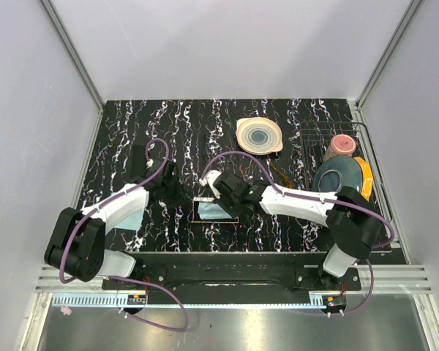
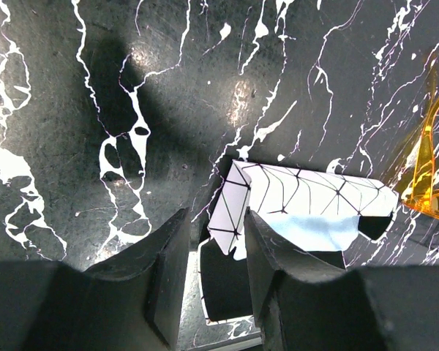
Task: Organize the sunglasses
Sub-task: Smooth out the folded cleaning cloth near the sunglasses case, then rotate the opened sunglasses case at the center of the board.
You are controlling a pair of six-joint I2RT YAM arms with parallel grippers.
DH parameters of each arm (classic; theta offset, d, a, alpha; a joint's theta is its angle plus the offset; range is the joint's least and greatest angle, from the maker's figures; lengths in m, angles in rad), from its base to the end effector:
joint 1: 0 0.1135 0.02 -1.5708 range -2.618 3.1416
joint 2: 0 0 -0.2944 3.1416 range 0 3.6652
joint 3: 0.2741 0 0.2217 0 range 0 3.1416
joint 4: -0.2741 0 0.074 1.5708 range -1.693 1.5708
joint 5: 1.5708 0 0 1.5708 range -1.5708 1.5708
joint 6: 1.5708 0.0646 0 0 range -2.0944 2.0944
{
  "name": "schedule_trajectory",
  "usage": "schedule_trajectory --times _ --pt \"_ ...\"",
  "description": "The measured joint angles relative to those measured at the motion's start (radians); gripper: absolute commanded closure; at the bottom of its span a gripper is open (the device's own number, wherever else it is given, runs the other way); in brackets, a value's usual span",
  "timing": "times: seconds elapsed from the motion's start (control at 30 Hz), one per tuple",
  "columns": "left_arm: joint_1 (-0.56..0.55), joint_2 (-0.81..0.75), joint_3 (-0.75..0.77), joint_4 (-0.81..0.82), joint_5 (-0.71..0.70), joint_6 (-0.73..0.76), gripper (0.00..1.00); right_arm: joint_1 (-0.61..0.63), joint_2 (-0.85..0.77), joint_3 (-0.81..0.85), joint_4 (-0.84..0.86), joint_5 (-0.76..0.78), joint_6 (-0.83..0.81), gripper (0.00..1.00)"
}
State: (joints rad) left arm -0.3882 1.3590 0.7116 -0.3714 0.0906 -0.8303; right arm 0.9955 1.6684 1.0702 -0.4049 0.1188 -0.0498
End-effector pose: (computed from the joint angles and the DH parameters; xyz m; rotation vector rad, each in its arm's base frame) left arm 0.2172 -0.0952 0.2027 -0.5559 2.6314 -0.5358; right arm 0.1877 0.2753 0.2194 -1.2472 2.2545 0.2059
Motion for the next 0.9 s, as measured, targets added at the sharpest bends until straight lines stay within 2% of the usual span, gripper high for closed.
schedule_trajectory --times 0.17,0.33,0.6,0.77,0.9 --pt "0.000 0.004 0.011 0.001 0.011 0.014 0.61 0.000 0.017 0.050 0.017 -0.033 0.074 0.94" --pt "0.000 0.017 0.024 0.008 0.037 0.030 0.61 0.000 0.140 0.098 0.019 -0.052 0.122 1.00" --pt "0.000 0.042 0.045 0.003 0.056 0.051 0.60 0.000 0.167 0.097 -0.005 -0.074 0.151 1.00" --pt "0.000 0.088 0.102 0.003 0.055 0.072 0.59 -0.003 0.167 0.097 -0.006 -0.069 0.174 1.00" --pt "0.000 0.150 0.175 0.000 0.054 0.092 0.58 -0.019 0.138 0.097 -0.012 -0.066 0.211 0.96"
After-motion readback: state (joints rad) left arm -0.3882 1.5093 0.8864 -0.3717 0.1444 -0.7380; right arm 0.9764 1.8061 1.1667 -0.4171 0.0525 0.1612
